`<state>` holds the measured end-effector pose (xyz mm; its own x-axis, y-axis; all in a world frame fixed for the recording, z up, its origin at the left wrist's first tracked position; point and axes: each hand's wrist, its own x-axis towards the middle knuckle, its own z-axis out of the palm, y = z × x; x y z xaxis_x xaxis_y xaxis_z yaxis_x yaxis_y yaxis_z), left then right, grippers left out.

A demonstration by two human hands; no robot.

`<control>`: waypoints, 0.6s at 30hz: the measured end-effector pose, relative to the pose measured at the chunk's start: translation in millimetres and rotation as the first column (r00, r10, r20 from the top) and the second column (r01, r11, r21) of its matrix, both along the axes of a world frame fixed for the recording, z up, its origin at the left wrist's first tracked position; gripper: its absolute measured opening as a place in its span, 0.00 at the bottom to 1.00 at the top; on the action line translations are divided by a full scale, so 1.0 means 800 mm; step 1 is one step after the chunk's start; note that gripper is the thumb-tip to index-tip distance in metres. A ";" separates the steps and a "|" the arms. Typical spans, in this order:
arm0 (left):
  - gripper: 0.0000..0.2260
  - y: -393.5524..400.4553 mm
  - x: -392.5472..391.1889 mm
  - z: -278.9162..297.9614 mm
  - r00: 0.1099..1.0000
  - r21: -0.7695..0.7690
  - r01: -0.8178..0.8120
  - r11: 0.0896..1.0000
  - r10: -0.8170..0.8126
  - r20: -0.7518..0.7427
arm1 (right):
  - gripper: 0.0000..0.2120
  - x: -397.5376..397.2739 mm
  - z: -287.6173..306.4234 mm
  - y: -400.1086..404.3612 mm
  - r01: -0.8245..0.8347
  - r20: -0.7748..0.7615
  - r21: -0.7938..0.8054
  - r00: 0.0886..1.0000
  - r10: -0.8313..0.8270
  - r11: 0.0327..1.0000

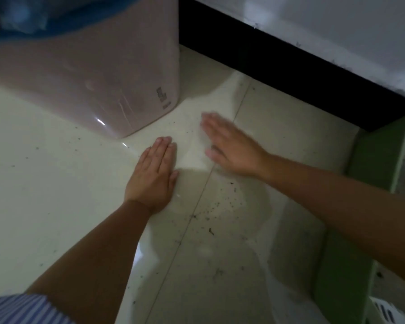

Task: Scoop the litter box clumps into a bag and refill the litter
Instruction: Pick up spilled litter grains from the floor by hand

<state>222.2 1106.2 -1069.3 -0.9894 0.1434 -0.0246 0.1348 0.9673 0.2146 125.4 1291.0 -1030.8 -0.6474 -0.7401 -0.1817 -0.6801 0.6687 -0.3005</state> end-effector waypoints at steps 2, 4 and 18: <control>0.25 0.000 0.001 -0.001 0.999 0.012 -0.032 0.999 0.033 -0.013 | 0.29 -0.039 -0.004 -0.023 0.163 0.027 0.013 0.986 -0.163 0.987; 0.25 -0.001 0.002 -0.003 0.999 0.015 -0.044 0.999 0.044 -0.028 | 0.27 -0.058 -0.006 -0.039 0.226 0.079 0.022 0.971 -0.227 0.974; 0.25 -0.001 0.001 -0.004 0.994 0.010 -0.097 0.995 0.098 -0.044 | 0.31 -0.004 0.004 0.003 -0.277 0.059 0.039 0.960 0.275 0.960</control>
<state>223.2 1105.4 -1072.4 -0.9987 0.0461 0.0205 0.0495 0.9748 0.2176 121.8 1293.2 -1027.5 -0.4078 -0.8787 -0.2483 -0.8245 0.4712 -0.3134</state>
